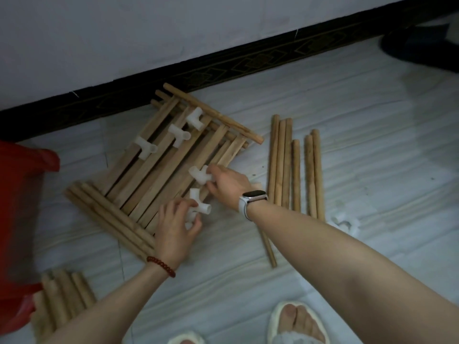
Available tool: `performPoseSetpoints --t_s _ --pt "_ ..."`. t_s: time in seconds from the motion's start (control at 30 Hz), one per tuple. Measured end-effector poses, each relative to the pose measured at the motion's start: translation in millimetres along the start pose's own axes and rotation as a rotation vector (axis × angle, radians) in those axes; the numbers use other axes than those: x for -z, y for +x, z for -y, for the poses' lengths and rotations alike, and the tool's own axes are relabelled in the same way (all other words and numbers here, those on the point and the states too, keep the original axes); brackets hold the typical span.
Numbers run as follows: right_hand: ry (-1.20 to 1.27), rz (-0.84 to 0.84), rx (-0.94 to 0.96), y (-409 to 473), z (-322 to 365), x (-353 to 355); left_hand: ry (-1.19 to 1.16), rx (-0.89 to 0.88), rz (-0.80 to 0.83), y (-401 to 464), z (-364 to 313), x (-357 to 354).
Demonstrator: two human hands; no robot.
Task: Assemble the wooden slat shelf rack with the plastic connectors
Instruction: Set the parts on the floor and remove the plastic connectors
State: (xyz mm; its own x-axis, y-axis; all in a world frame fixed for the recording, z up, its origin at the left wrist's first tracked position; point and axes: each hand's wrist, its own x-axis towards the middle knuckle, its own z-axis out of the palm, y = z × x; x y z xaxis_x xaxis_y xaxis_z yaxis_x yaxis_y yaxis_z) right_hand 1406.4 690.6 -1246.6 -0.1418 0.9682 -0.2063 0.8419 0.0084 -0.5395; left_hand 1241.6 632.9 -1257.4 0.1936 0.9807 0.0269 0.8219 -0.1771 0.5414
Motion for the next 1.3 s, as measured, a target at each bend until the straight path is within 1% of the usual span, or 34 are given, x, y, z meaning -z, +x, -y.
performPoseSetpoints --t_s 0.07,0.13,0.2,0.27,0.33,0.4,0.47,0.53,0.63,0.7,0.77,0.83,0.9,0.93,1.0,1.07,1.2,1.3 --pt "0.201 -0.114 -0.065 -12 -5 13 -0.042 -0.026 0.003 0 -10 -3" --pt "0.321 -0.277 -0.156 -30 -23 31 -0.084 -0.096 0.064 0 -26 -14" --pt "0.289 -0.397 -0.263 -55 -60 48 -0.143 -0.12 0.141 -2 -52 -32" --pt "0.192 -0.435 -0.414 -86 -104 65 -0.278 -0.059 0.21 -9 -86 -52" --pt "0.122 -0.424 -0.554 -118 -142 76 -0.461 0.01 0.338 -19 -122 -70" --pt "0.1 -0.376 -0.671 -145 -170 79 -0.609 0.031 0.444 -31 -156 -89" --pt "0.094 -0.295 -0.722 -164 -187 75 -0.69 0.083 0.522 -47 -185 -104" --pt "0.13 -0.222 -0.726 -174 -194 70 -0.656 0.13 0.578 -63 -203 -118" --pt "0.215 -0.152 -0.727 -183 -201 67 -0.594 0.116 0.636 -81 -212 -135" --pt "0.326 -0.17 -0.735 -187 -205 71 -0.572 0.071 0.693 -84 -217 -141" --pt "0.4 -0.188 -0.733 -192 -207 74 -0.577 0.075 0.733 -85 -225 -142" --pt "0.405 -0.188 -0.723 -197 -207 74 -0.622 0.129 0.752 -83 -235 -140" --pt "0.404 -0.211 -0.737 -200 -204 74 -0.666 0.174 0.806 -82 -242 -138" --pt "0.401 -0.23 -0.74 -201 -202 74 -0.661 0.166 0.851 -83 -245 -137" --pt "0.37 -0.259 -0.707 -197 -199 75 -0.577 0.108 0.935 -87 -247 -131" --pt "0.318 -0.262 -0.662 -187 -190 75 -0.521 0.068 0.925 -85 -243 -122" --pt "0.189 -0.326 -0.571 -159 -170 70 -0.449 0.009 0.691 -61 -213 -108" --pt "0.235 -0.33 -0.519 -127 -144 69 -0.337 -0.088 0.53 -28 -171 -89"
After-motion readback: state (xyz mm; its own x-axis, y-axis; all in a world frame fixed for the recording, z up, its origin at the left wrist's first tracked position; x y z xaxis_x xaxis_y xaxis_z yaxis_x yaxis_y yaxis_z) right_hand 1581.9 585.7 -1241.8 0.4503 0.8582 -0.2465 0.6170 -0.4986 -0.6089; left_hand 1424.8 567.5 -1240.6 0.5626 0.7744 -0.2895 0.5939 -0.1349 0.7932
